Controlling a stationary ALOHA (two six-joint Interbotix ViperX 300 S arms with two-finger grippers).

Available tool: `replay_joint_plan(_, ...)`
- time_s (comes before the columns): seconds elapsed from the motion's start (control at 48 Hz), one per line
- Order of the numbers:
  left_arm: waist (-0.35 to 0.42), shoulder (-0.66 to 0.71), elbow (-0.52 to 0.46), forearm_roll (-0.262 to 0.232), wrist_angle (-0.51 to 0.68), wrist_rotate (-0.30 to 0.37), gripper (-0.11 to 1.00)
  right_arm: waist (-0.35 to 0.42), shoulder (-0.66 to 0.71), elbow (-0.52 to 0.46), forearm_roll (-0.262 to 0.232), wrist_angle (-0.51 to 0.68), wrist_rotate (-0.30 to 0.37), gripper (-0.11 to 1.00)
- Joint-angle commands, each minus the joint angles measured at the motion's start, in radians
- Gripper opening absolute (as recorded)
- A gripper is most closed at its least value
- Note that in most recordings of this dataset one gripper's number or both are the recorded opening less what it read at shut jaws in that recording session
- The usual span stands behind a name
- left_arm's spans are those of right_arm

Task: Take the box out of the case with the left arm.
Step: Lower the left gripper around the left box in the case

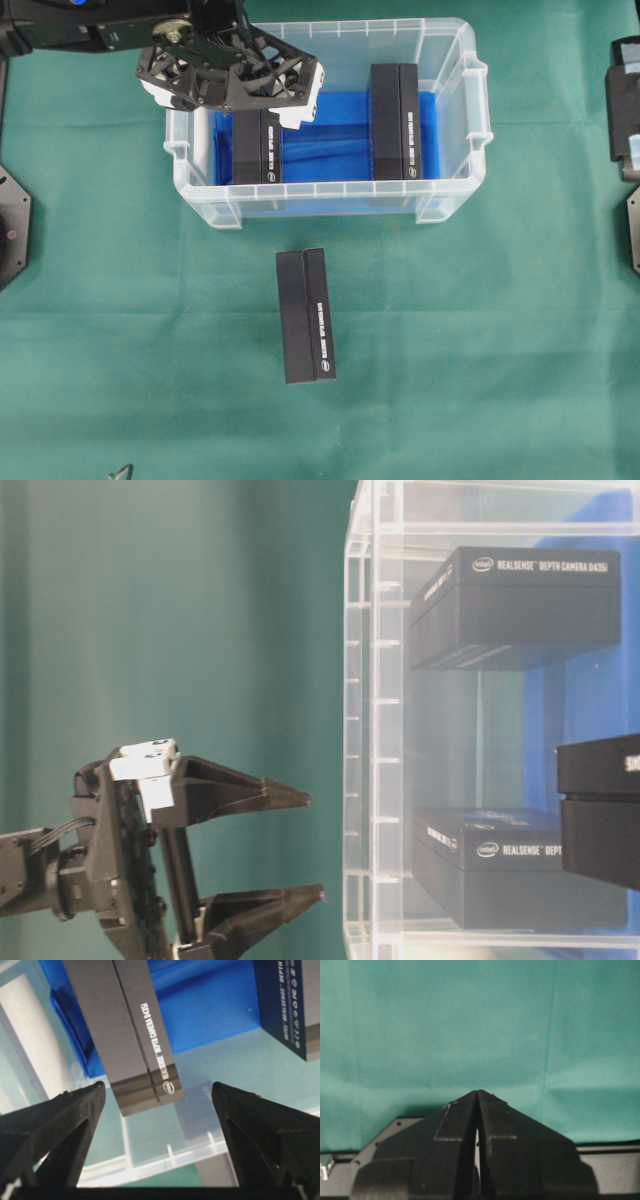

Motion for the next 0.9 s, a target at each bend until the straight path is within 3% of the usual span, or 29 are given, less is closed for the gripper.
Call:
replay_joint_plan(0.0,-0.003,-0.009,0.000,0.005,-0.011,0.000,0.83,-0.002,0.000,-0.009,-0.002,-0.005,-0.002,0.00)
replay_joint_plan(0.396,0.003,0.003,0.067,0.008,-0.069,-0.003,0.83,-0.002,0.002,-0.008,-0.002,-0.006,-0.002,0.00)
replay_joint_plan(0.875,0.008,0.018,0.176,0.011,-0.206,-0.069,0.83,-0.002,0.014,-0.008,-0.002,-0.006,-0.002,0.00)
